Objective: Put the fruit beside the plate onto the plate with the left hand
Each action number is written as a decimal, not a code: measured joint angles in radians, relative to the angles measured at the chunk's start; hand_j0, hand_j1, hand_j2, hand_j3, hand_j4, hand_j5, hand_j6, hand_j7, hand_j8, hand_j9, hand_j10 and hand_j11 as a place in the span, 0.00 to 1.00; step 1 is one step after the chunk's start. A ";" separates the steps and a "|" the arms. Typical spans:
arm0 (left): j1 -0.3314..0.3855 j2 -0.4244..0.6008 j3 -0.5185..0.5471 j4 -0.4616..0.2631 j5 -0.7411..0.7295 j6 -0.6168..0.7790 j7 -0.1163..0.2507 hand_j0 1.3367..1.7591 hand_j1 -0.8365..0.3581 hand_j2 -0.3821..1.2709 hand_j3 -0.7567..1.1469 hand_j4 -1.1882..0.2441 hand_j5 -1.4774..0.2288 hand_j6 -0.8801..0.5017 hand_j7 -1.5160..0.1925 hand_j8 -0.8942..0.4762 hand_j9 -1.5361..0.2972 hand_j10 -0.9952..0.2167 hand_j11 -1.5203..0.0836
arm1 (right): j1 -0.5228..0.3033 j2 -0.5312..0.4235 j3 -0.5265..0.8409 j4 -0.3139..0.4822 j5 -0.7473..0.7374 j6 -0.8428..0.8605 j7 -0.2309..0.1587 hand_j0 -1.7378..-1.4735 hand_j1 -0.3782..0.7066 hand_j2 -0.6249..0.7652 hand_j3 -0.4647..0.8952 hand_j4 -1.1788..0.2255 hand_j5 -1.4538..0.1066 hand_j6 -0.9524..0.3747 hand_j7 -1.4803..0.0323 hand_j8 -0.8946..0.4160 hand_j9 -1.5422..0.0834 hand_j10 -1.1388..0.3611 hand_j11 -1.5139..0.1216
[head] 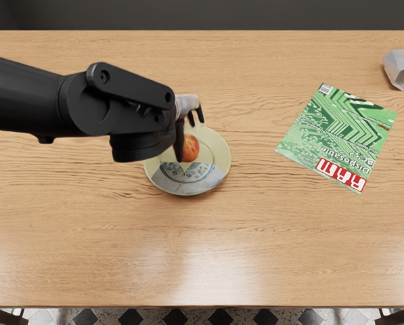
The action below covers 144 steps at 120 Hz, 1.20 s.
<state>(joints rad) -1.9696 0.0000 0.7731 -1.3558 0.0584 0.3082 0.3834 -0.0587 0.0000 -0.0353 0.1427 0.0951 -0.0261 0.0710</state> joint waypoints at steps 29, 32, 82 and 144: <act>0.005 0.000 -0.014 0.019 -0.005 -0.004 0.000 0.76 0.72 0.27 0.40 0.63 0.65 0.42 0.67 0.46 0.64 0.56 0.72 | 0.000 0.000 0.000 0.000 0.000 0.000 0.000 0.30 0.06 0.44 0.34 0.82 0.90 0.69 0.95 0.66 0.92 0.74 0.90; 0.006 0.000 -0.022 0.016 -0.005 -0.008 0.000 0.76 0.73 0.27 0.40 0.64 0.65 0.43 0.67 0.46 0.64 0.57 0.72 | 0.000 0.000 0.000 0.000 0.000 0.000 0.000 0.30 0.06 0.44 0.34 0.82 0.90 0.69 0.95 0.66 0.92 0.74 0.90; 0.208 0.534 -0.260 -0.049 0.021 -0.395 -0.039 0.76 0.74 0.26 0.40 0.65 0.67 0.45 0.69 0.47 0.66 0.61 0.74 | 0.000 0.000 0.000 0.000 0.000 0.000 0.001 0.30 0.06 0.44 0.34 0.82 0.90 0.69 0.95 0.66 0.92 0.74 0.90; 0.713 0.821 -0.851 0.213 0.093 -0.908 -0.105 0.76 0.74 0.26 0.40 0.65 0.67 0.45 0.70 0.47 0.66 0.61 0.74 | 0.000 0.000 0.000 0.000 0.000 0.000 0.000 0.30 0.06 0.44 0.34 0.82 0.90 0.69 0.95 0.66 0.92 0.74 0.90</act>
<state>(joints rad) -1.2570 0.8207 -0.0776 -1.1429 0.1511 -0.6000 0.2786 -0.0587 0.0000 -0.0353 0.1427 0.0951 -0.0261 0.0714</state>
